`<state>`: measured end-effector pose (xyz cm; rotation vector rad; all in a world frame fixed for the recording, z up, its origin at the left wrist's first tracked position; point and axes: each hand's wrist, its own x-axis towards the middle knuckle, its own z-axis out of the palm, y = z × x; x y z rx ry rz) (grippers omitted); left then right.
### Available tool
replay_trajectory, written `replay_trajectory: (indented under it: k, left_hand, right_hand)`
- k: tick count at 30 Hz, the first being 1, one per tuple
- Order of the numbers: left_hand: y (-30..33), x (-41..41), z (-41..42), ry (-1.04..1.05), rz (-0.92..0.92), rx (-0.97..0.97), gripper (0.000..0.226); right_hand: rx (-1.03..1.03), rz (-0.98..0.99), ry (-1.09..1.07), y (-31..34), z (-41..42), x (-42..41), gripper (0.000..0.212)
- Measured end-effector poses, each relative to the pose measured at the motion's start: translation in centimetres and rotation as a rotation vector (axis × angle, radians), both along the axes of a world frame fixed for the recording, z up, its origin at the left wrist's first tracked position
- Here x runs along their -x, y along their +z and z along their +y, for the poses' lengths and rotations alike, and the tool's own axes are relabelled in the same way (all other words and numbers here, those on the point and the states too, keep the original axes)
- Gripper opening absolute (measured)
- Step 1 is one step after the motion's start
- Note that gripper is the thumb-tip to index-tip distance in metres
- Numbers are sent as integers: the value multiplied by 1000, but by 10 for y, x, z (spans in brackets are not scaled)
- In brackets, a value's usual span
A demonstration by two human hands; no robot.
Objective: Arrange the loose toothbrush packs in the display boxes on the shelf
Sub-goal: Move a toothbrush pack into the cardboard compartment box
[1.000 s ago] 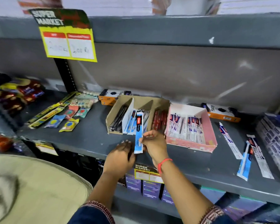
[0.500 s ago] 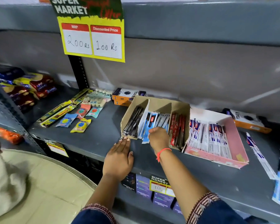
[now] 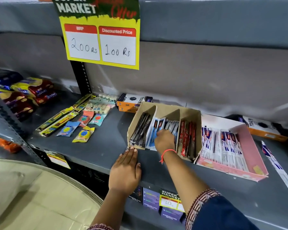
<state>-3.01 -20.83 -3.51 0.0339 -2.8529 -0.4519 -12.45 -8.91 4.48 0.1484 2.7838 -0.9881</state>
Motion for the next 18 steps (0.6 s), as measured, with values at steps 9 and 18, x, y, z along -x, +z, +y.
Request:
replay_trajectory:
  k: [9,18]
  left_hand:
    - [3,-1,5,6,-8,13,63]
    - [13,-13,63,190,-206,95,70]
  right_hand:
    - [218,173,-56,13,29,-63,31]
    - [262,446,-341,1,144,-100,25]
